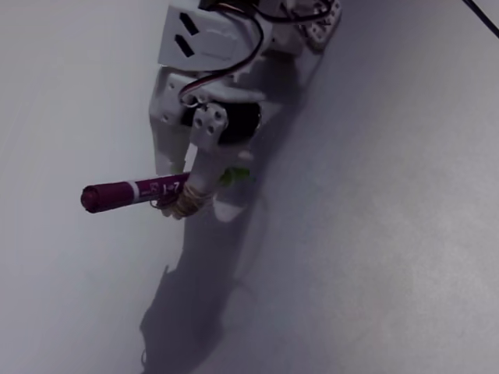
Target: Draw the capital letter X with the green marker.
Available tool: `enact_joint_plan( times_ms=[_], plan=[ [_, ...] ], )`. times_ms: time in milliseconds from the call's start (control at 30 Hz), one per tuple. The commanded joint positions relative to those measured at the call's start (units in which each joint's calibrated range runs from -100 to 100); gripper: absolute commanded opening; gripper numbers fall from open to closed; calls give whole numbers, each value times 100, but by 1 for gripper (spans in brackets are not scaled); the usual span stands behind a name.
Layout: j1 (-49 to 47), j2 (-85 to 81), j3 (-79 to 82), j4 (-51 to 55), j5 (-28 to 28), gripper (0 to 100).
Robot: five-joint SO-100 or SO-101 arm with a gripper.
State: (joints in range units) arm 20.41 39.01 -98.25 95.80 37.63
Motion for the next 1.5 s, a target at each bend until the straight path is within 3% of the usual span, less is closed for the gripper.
enact_joint_plan(
  times_ms=[0,100,200,467,567,633,800,1000,1133,1233,1333,1467],
  plan=[
    [20,-634,-175,-38,527,0],
    [268,-809,-175,3,918,0],
    [344,-1081,-40,412,781,0],
    [268,-4072,5366,297,-220,0],
    [353,-4862,7135,109,-190,0],
    [563,-5508,8797,-904,-49,0],
    [925,-6689,12730,-4754,498,0],
    [810,-6665,15900,-9527,347,0],
    [915,-5644,16376,-11824,591,0],
    [944,-4551,15595,-13499,767,0],
    [963,-3929,14634,-14121,830,0],
    [1182,-3538,14230,-14055,835,0]
  ],
)
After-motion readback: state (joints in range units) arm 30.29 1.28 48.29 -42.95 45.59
